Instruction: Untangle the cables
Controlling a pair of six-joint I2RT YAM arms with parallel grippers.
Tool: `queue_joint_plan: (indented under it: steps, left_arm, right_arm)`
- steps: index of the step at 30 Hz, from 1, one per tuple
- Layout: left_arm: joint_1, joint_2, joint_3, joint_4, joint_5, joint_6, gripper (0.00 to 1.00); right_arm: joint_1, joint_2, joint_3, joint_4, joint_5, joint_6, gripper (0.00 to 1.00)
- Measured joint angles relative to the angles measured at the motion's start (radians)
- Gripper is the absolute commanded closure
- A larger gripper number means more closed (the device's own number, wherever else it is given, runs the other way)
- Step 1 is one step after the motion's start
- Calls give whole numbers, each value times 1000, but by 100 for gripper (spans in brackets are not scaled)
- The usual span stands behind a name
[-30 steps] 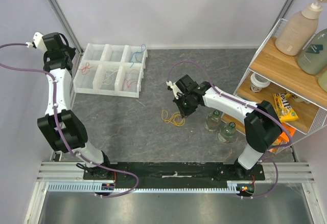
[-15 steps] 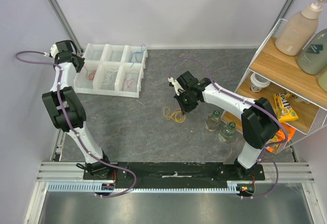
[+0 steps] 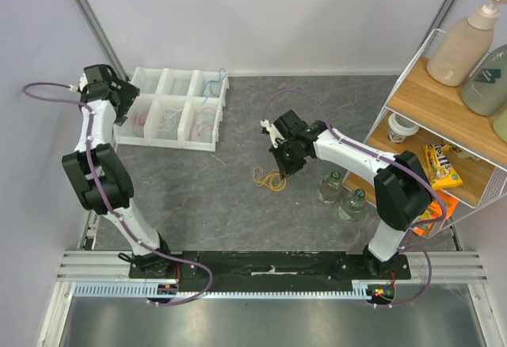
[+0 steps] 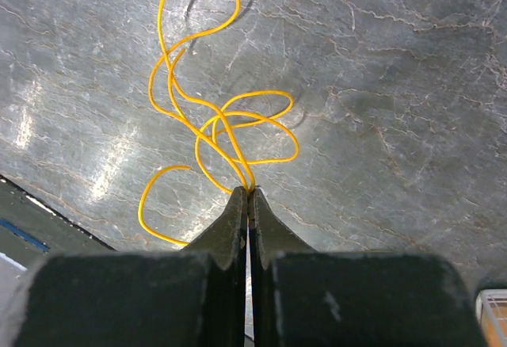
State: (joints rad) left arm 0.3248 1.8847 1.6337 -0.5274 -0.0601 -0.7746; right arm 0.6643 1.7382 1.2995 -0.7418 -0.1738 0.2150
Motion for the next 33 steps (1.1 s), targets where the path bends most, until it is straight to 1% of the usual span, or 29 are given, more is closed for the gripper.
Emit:
queue_joint_plan:
  steps: [5,9,11,12,13,15,17,19,21,24,28,31,33]
  left_arm:
    - [-31,-225,-203,7,85,-2,12]
    - [-131,-413,-401,18,162,23,14]
    - [-193,-528,-522,18,216,38,18]
    - [-220,-592,-581,12,251,42,23]
    - [-241,-660,-639,8,285,43,26]
    - [-275,-796,-752,9,361,42,26]
    - [-329,-916,-856,23,416,36,23]
    - [-424,-1035,-968,37,484,16,18]
    - [-513,-1122,-1067,44,548,-18,17]
    - [-576,-1205,-1170,43,596,-71,15]
    - [-591,-1263,-1202,56,620,-118,15]
    - [-592,-1238,-1202,117,647,-141,16]
    - [-593,-1184,-1202,146,660,-152,19]
  right_arm:
    - [0,-6,-26,30,-62,40,100]
    - [0,-7,-69,66,-118,85,100]
    - [0,-7,-92,91,-148,111,100]
    - [0,-7,-102,105,-163,126,100]
    - [1,-7,-113,118,-178,138,100]
    - [6,-7,-130,144,-200,163,100]
    - [14,-5,-137,161,-214,181,100]
    - [31,-5,-142,183,-223,196,100]
    - [52,-5,-145,204,-236,205,100]
    - [80,-6,-145,220,-253,214,100]
    - [108,-30,-149,233,-279,220,100]
    - [117,-69,-153,248,-298,224,100]
    - [119,-99,-155,265,-310,232,100]
